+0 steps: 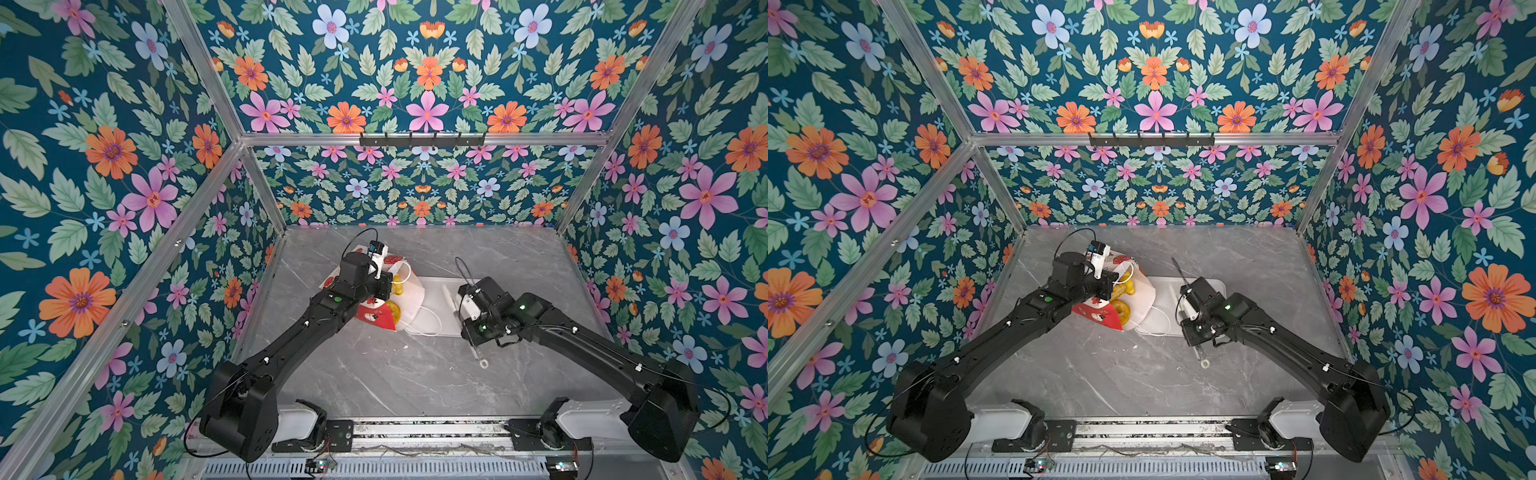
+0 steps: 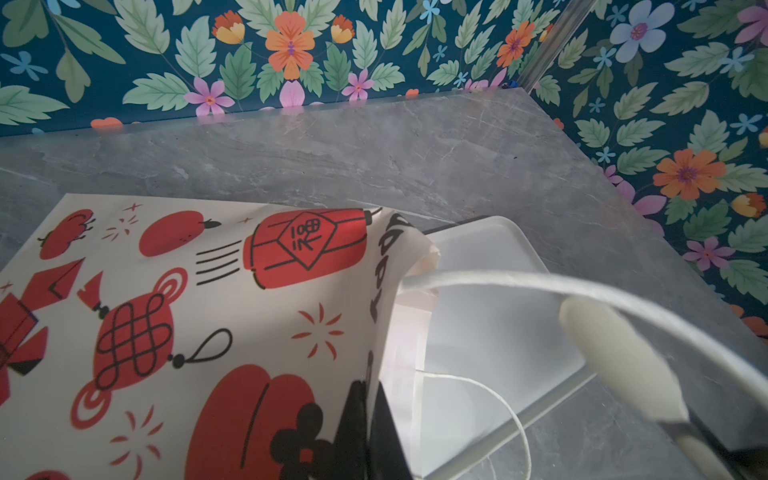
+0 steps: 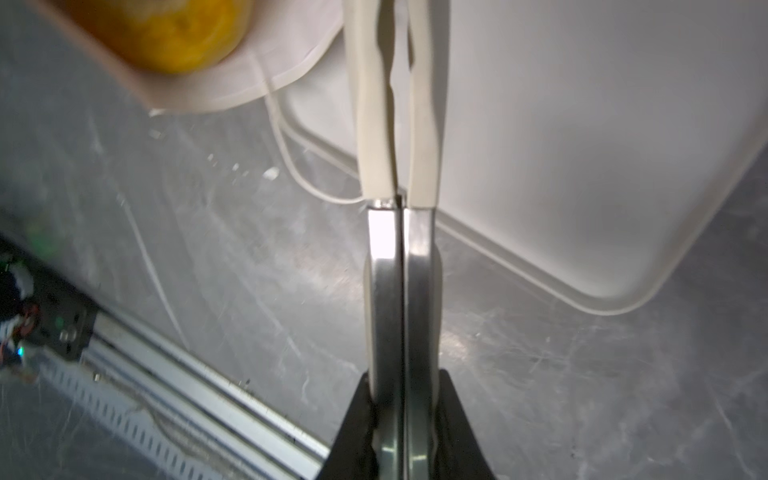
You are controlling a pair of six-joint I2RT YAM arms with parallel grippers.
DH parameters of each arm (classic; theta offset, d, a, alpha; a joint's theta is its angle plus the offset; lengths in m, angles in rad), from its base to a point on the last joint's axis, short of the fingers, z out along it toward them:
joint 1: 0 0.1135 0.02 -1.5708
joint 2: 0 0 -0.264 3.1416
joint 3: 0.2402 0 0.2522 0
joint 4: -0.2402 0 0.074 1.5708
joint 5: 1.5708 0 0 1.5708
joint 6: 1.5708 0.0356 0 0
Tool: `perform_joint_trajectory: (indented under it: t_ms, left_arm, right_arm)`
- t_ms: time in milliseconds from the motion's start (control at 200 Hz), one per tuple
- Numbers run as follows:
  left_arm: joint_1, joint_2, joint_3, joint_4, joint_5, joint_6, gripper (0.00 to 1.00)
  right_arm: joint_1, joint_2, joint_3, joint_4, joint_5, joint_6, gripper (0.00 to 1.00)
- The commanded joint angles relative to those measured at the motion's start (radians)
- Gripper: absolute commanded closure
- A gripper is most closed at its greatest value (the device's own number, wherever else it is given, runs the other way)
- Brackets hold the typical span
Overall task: Take the fake bread out of the paper bag
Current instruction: 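Tilt the bag with left gripper while right gripper brings tongs to it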
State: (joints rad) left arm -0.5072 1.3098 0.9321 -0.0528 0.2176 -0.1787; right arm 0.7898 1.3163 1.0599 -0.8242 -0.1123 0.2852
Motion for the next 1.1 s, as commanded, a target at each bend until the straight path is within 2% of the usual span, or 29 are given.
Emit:
perform_joint_trajectory:
  t_ms: [0, 130, 285, 450, 805, 990, 1095]
  left_arm:
    - [-0.019, -0.019, -0.008, 0.061, 0.019, 0.008, 0.98]
    - [-0.03, -0.03, -0.018, 0.058, 0.003, 0.007, 0.98]
    - [-0.038, -0.043, -0.018, 0.051, -0.006, 0.004, 0.98]
    - [-0.043, -0.053, -0.019, 0.048, -0.018, 0.005, 0.98]
    - [-0.048, -0.073, -0.036, 0.027, -0.018, 0.022, 0.97]
    - [-0.05, -0.096, -0.052, 0.016, -0.009, 0.037, 0.96]
    - [-0.051, -0.104, -0.055, 0.008, -0.006, 0.042, 0.96]
  right_arm:
    - [0.087, 0.04, 0.016, -0.044, -0.067, -0.014, 0.83]
    - [0.103, 0.094, 0.009, -0.008, -0.063, -0.02, 0.82]
    - [0.102, 0.097, 0.008, 0.013, -0.024, -0.026, 0.7]
    - [0.103, 0.086, 0.002, 0.021, 0.003, -0.027, 0.63]
    - [0.102, -0.015, -0.043, 0.074, 0.018, 0.016, 0.74]
    - [0.103, -0.129, -0.087, 0.217, -0.033, 0.045, 0.74]
    - [0.102, -0.163, -0.116, 0.29, -0.017, 0.027, 0.71]
